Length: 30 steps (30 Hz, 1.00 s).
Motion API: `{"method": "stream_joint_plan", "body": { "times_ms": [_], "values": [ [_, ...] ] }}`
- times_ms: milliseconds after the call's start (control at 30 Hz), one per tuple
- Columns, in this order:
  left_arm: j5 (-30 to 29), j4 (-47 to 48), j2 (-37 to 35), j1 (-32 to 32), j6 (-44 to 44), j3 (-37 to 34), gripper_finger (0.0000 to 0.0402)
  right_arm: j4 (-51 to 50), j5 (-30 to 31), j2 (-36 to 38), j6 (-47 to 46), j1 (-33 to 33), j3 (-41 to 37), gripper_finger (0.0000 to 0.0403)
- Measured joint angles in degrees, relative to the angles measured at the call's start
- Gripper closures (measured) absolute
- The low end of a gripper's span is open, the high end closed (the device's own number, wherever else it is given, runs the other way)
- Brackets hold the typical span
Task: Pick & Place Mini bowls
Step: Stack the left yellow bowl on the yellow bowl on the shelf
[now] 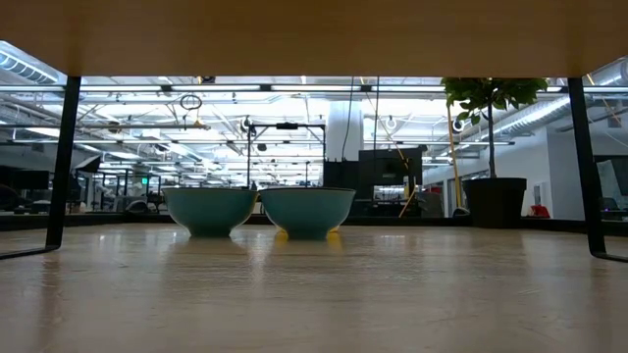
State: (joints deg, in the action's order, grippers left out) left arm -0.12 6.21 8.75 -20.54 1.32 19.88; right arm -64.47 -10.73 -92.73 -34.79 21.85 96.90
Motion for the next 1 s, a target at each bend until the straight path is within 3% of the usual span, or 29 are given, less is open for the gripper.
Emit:
{"method": "stream_joint_plan", "body": {
  "times_ms": [367,700,833,1000],
  "values": [
    [0.0,0.0,0.0,0.0,0.0,0.0,0.0190,2.6,0.2,0.2,2.1,-0.9,0.0,0.0279],
    [0.0,0.0,0.0,0.0,0.0,0.0,0.0190,19.5,1.8,0.4,10.6,1.0,0.1,0.0281],
    [0.0,0.0,0.0,0.0,0.0,0.0,0.0190,17.2,6.3,-0.4,16.2,4.1,0.1,0.0312],
    [0.0,0.0,0.0,0.0,0.0,0.0,0.0190,7.3,14.1,-3.0,19.6,7.2,0.0,0.0391]
  ]
}}
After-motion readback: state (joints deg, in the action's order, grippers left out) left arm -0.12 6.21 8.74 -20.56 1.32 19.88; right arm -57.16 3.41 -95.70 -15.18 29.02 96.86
